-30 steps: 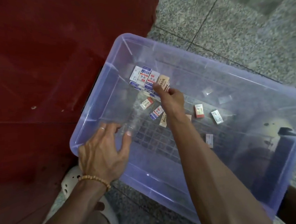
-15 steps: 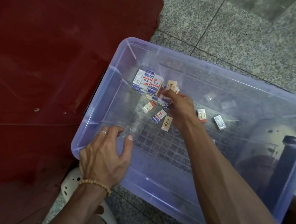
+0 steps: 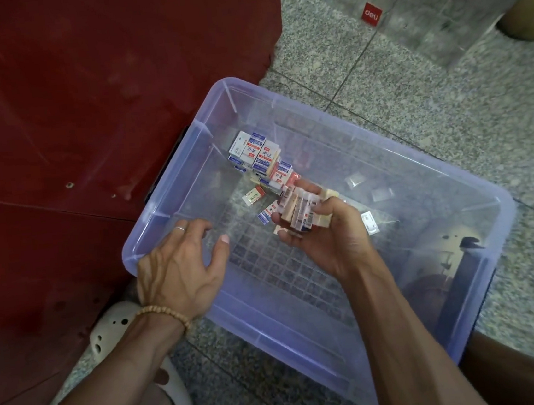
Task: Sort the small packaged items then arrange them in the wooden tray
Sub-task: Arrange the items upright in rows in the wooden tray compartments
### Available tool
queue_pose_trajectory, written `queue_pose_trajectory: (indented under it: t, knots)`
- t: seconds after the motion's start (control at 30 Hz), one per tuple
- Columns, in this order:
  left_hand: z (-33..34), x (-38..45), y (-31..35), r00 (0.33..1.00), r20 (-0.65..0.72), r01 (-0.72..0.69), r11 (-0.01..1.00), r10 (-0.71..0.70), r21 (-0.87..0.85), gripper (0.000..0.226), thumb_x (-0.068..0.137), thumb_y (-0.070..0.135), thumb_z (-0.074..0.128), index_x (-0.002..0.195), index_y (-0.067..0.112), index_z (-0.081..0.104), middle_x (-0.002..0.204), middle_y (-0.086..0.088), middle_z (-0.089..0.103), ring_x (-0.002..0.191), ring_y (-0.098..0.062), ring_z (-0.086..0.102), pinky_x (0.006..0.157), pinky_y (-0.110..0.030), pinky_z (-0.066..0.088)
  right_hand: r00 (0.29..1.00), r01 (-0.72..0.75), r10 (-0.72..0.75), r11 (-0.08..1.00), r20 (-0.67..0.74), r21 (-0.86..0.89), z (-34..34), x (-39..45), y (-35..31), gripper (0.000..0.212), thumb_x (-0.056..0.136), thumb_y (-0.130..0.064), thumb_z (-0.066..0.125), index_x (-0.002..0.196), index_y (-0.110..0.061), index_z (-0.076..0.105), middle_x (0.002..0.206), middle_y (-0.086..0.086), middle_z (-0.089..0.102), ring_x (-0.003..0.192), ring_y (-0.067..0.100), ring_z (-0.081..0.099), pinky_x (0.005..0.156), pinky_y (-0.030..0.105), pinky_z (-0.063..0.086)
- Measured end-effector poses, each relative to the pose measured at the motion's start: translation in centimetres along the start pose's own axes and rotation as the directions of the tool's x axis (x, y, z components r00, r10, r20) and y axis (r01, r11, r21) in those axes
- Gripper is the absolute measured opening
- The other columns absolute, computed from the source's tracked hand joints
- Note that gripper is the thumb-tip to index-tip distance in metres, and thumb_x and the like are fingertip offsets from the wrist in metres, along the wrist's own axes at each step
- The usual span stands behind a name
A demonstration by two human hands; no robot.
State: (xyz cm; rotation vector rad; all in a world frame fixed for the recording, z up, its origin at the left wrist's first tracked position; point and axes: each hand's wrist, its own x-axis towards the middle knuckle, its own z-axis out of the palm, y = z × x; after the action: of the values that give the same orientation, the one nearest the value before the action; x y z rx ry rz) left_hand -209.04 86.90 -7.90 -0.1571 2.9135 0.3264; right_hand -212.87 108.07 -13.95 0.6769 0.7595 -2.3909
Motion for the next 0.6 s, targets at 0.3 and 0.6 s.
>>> queue_pose_trajectory:
  t: [0.3, 0.6]
  knots:
    - [-1.9, -0.4, 0.4, 0.998, 0.038, -0.040, 0.946, 0.055, -0.323, 0.051, 0.090, 0.055, 0.036, 0.116, 0.018, 0.059, 0.108, 0.004, 0.057, 0.094, -0.014, 0.060, 0.079, -0.039, 0.054, 0.990, -0.018, 0.032, 0.995, 0.139, -0.098, 3.1, -4.5, 0.3, 0.059, 0.050, -0.020, 0.063, 0.108, -0.022, 0.070, 0.109, 0.016, 0.068, 0.079, 0.027, 0.065, 0.058, 0.027, 0.044]
    - [-10.1, -3.3, 3.6, 0.994, -0.109, -0.086, 0.794, 0.026, -0.602, 0.025, 0.079, 0.030, 0.077, 0.101, 0.021, 0.069, 0.096, 0.012, 0.059, 0.091, 0.005, 0.058, 0.078, -0.023, 0.051, 0.947, -0.003, 0.084, 0.968, 0.309, -0.253, 10.8, -8.5, -0.7, 0.053, 0.066, -0.009, 0.052, 0.118, -0.014, 0.064, 0.116, 0.019, 0.061, 0.082, 0.028, 0.063, 0.058, 0.030, 0.048]
